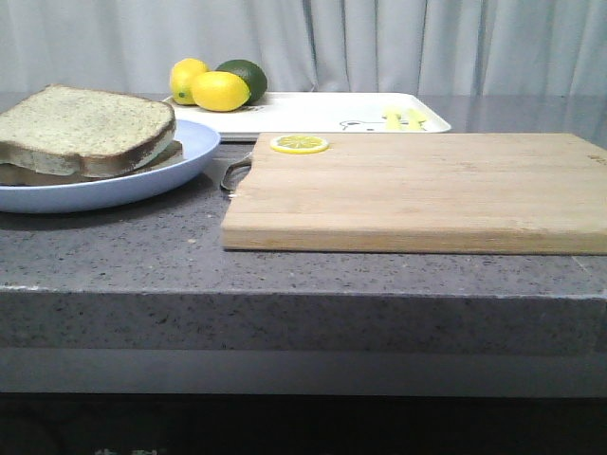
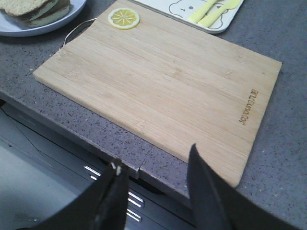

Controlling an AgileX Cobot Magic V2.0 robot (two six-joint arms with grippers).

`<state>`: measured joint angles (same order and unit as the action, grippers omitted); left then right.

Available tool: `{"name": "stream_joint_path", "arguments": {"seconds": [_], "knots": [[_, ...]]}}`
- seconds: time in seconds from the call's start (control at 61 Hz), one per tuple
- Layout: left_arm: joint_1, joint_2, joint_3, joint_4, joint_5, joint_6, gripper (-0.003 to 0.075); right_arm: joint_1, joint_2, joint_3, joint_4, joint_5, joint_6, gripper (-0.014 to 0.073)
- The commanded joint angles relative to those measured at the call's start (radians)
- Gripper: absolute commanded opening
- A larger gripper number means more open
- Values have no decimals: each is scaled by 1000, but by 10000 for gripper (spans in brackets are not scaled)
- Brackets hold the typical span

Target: Place bread and move sandwich to tray

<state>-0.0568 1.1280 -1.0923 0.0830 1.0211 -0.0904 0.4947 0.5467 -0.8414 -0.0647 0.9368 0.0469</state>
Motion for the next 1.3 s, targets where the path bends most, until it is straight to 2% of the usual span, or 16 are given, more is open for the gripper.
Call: {"name": "stream_joint_path", "arguments": {"seconds": [0.0, 0.131, 0.311, 0.426, 0.623, 1.164, 1.279], "knots": [[0, 86, -92, -8, -6, 19, 390, -6, 1, -22, -11, -61, 0, 321], [41, 210, -183, -91, 4, 114, 390, -6, 1, -22, -11, -61, 0, 321], [167, 351, -289, -387, 2, 289, 390, -6, 1, -22, -11, -61, 0, 321], [199, 420, -334, -480, -5, 320, 390, -6, 1, -22, -11, -61, 0, 321], [199, 507, -378, -531, -29, 339, 390, -6, 1, -22, -11, -61, 0, 321], [150, 622, -377, -529, -45, 358, 387, -6, 1, -22, -11, -61, 0, 321], [150, 639, -377, -529, -39, 358, 340, -6, 1, -22, -11, -61, 0, 321]]}}
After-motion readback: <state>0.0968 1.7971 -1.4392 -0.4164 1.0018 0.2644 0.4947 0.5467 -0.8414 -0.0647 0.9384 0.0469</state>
